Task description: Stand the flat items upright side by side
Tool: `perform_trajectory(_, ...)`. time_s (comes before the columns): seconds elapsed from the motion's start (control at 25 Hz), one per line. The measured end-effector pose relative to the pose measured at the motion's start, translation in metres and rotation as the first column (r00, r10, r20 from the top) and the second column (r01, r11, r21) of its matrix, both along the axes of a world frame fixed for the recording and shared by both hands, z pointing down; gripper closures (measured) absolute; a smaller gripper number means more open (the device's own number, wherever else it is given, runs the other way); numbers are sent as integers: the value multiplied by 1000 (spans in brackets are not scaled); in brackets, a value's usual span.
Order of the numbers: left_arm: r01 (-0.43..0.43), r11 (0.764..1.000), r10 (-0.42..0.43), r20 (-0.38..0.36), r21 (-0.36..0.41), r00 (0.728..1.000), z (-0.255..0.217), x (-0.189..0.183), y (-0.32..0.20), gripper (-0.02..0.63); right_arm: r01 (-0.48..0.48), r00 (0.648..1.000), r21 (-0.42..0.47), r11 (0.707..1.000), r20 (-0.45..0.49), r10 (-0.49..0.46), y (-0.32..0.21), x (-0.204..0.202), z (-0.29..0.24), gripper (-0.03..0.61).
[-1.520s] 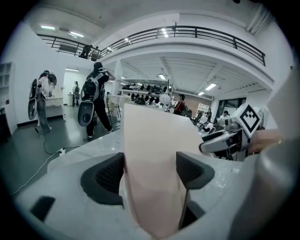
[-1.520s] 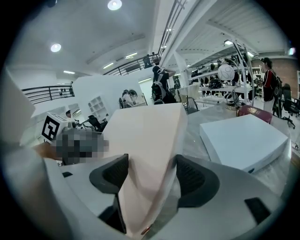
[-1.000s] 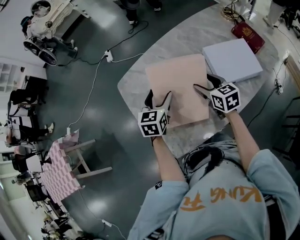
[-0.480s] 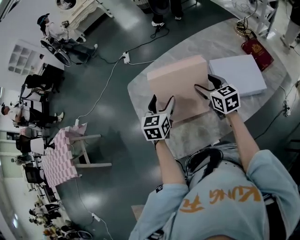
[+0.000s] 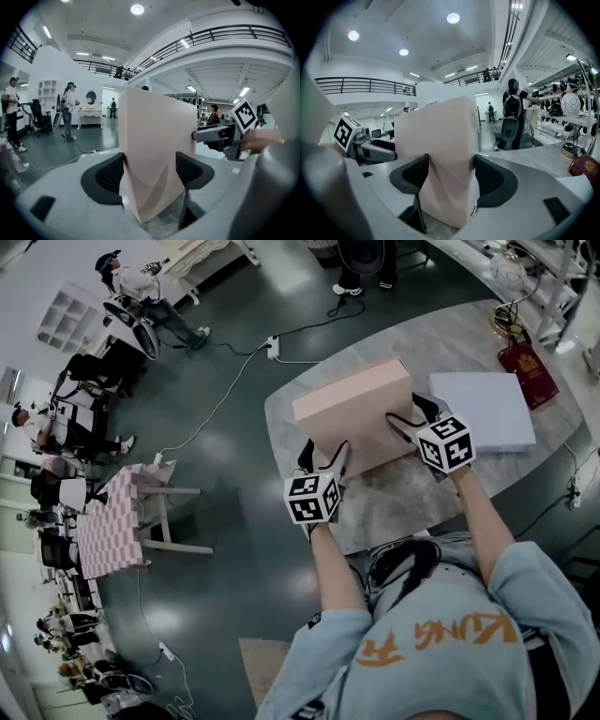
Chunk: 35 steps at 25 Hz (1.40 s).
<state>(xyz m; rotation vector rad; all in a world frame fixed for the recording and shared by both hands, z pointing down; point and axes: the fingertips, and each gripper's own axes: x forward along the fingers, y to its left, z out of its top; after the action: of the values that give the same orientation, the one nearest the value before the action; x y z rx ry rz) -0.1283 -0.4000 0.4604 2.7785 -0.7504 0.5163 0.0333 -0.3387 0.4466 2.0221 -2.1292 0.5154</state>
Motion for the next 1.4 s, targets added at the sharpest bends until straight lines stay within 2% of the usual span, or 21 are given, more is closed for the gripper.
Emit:
perform_trajectory(0.12, 41, 999, -41, -48, -7, 998, -1, -4, 2, 255, 22, 1000, 27, 999, 2, -22, 1, -2, -2, 270)
perform_trajectory(0.56, 111, 993, -109, -73, 30, 991, 0, -11, 16, 256, 70, 997, 78, 994, 10, -71, 16, -8, 0, 285)
perform_trajectory(0.76, 126, 992, -127, -127, -10, 984, -2, -18, 28, 251, 85, 996, 90, 992, 18, -87, 26, -13, 1, 285)
perform_trajectory(1.16, 105, 994, -106, -76, -13, 991, 5, -23, 48, 225, 79, 996, 90, 993, 36, -82, 44, -19, 7, 273)
perform_trajectory(1.4, 108, 993, -111, -60, -45, 992, 15, -27, 65, 218, 73, 997, 71, 995, 25, -75, 57, -23, 11, 270)
